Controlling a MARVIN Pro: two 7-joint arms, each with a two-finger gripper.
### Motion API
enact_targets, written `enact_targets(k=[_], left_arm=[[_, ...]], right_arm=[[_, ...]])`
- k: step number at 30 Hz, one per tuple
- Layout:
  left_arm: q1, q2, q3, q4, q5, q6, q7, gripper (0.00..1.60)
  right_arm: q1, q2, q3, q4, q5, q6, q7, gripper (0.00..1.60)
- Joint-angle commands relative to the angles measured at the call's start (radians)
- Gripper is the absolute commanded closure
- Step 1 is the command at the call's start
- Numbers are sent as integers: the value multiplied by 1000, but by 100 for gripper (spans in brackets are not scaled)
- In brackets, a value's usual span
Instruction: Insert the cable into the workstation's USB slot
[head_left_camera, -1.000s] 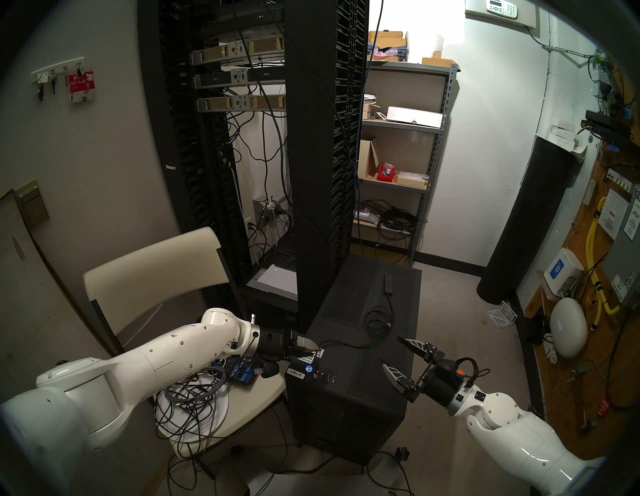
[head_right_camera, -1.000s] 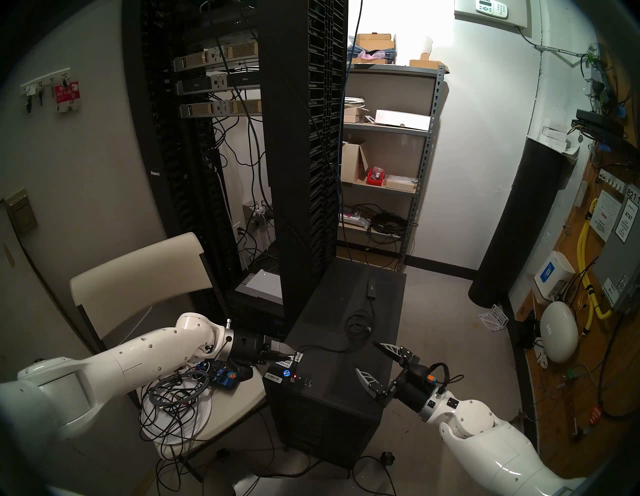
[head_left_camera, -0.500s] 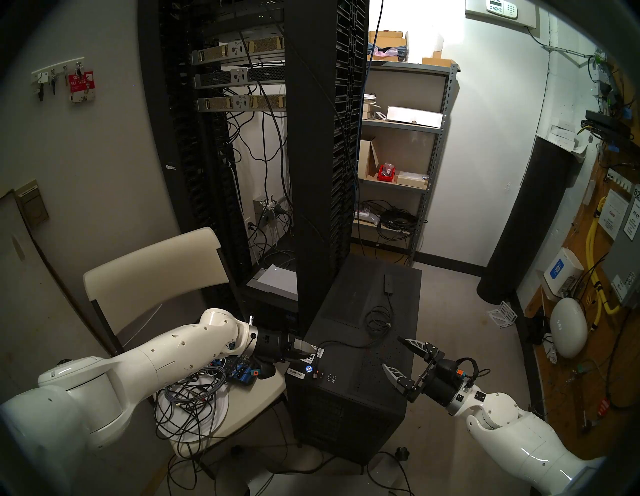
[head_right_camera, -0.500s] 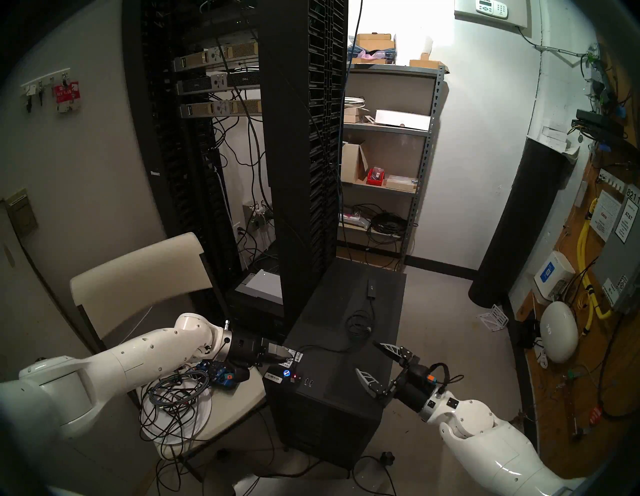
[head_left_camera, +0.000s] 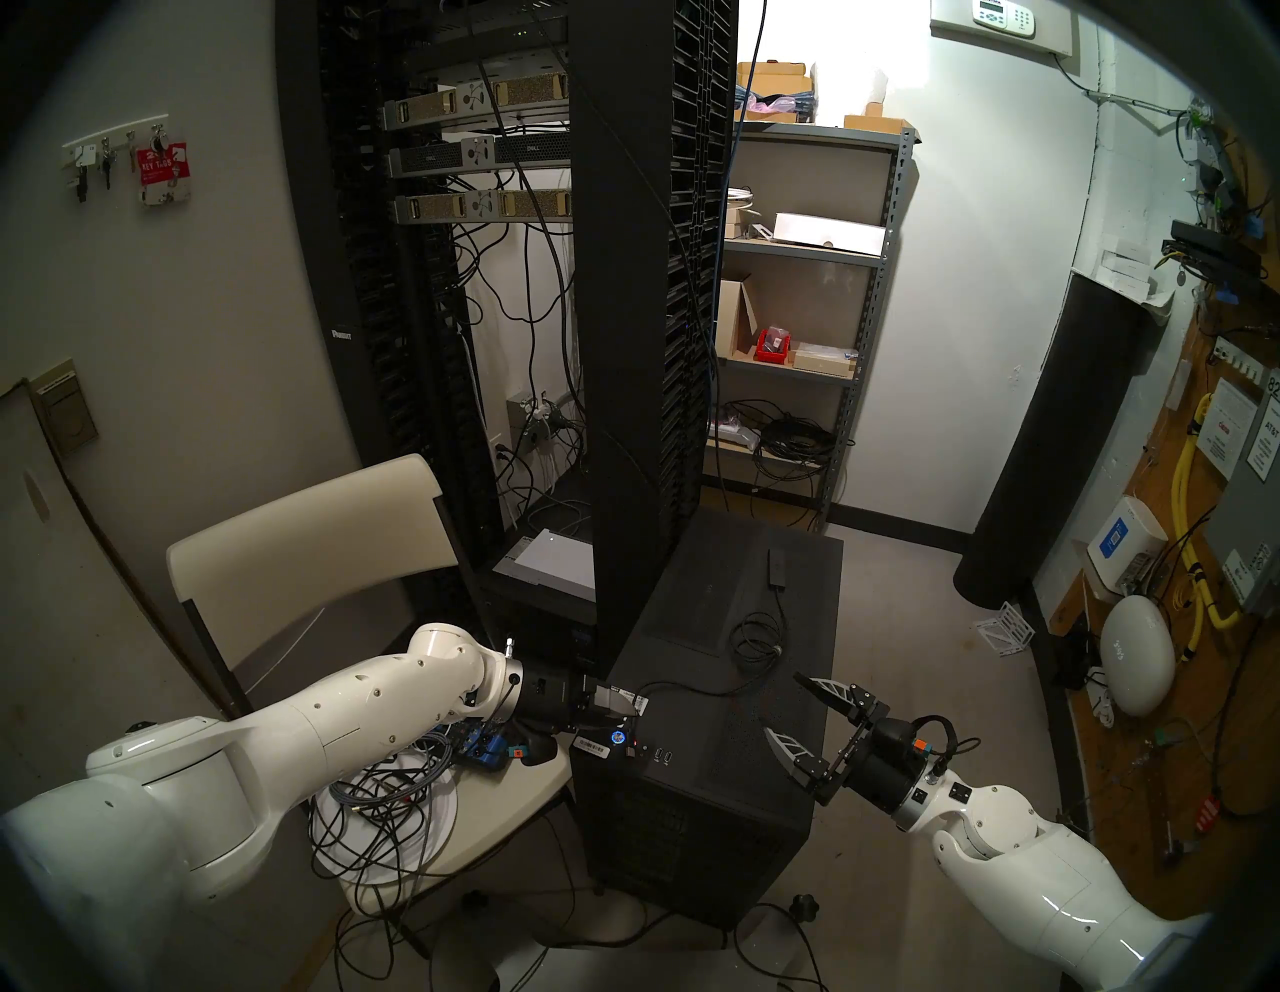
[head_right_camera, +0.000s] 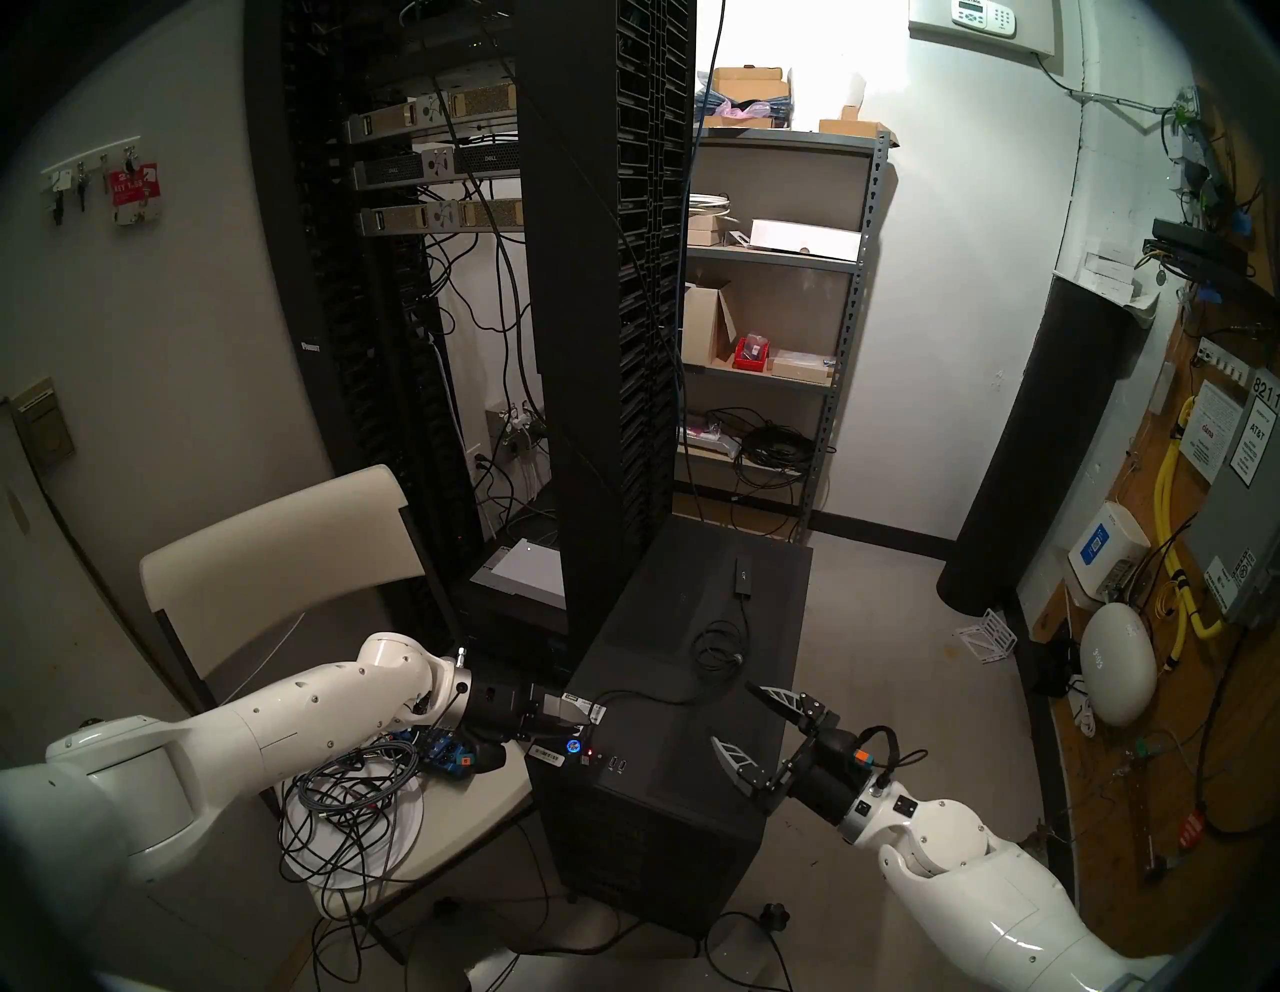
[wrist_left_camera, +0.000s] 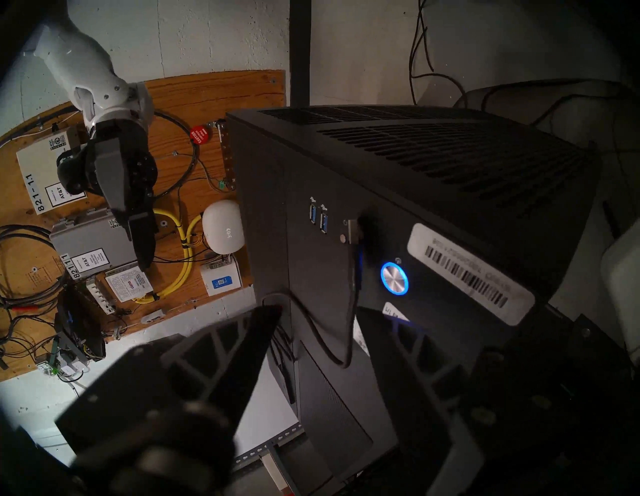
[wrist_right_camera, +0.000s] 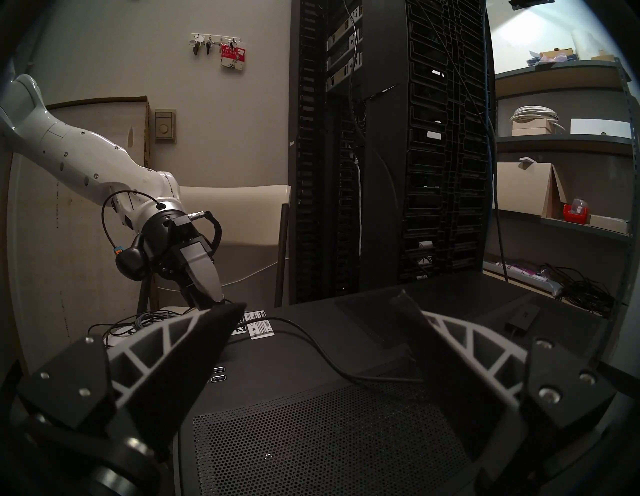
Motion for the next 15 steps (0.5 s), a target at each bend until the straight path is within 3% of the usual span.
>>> enact_targets(k=[1, 15], left_arm=[[-5, -26, 0, 6, 3, 14, 13, 48], [-6, -80, 8, 80, 22, 32, 38, 45]], right_arm=[[4, 0, 1, -15, 0, -1, 1, 0], [4, 0, 1, -15, 0, -1, 1, 0]])
